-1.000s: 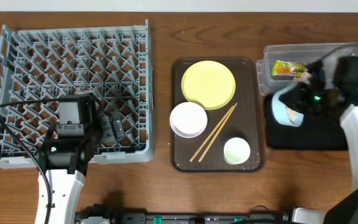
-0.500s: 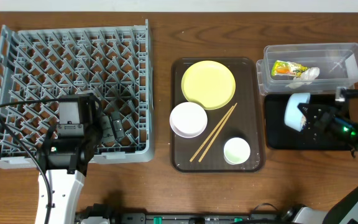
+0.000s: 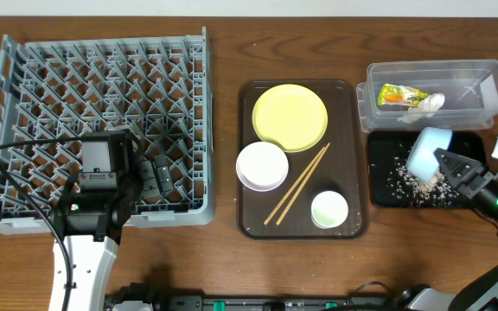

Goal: Sort waste into correct bins and load items into the dishwasher rack
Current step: 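Lift the blue bowl with the right gripper over the black tray, then tilt the blue bowl with the right gripper to pour rice onto the black tray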

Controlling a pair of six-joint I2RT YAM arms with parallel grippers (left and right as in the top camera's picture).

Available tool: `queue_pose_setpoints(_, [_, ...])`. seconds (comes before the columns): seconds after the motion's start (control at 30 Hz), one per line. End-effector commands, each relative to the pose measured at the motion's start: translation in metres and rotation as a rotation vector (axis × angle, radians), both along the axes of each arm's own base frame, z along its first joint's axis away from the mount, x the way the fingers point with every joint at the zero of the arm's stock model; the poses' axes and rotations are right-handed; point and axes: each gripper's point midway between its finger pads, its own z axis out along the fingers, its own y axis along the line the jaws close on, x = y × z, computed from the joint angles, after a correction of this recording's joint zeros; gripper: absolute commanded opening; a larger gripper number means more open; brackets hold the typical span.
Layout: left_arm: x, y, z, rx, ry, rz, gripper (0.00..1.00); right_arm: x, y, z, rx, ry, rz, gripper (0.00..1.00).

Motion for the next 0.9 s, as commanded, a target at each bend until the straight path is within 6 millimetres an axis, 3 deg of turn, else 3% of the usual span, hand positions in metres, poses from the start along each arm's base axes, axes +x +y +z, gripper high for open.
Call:
queue_pose_setpoints(0.0, [0.003,0.0,0.008,-0.003,-0.019,0.012,0.99,-0.006,-0.006,0.012,0.029,-0.066,-0.003,0.01])
queue_pose_setpoints(0.53, [0.003,0.0,0.008,-0.003,-0.019,0.012,0.99,-0.008,-0.02,0.011,0.003,-0.073,-0.05,0.01])
queue_pose_setpoints(0.67, [0.003,0.0,0.008,-0.003,-0.019,0.012,0.99,-0.002,-0.034,-0.02,0.003,0.156,-0.156,0.01])
queue_pose_setpoints(0.73, [0.003,0.0,0.008,-0.003,-0.019,0.012,0.99,-0.003,-0.028,-0.004,0.005,0.047,-0.104,0.01])
queue_pose_setpoints(0.87, [0.003,0.0,0.008,-0.003,-0.019,0.012,0.99,-0.002,-0.029,0.003,0.014,0.01,-0.091,0.01])
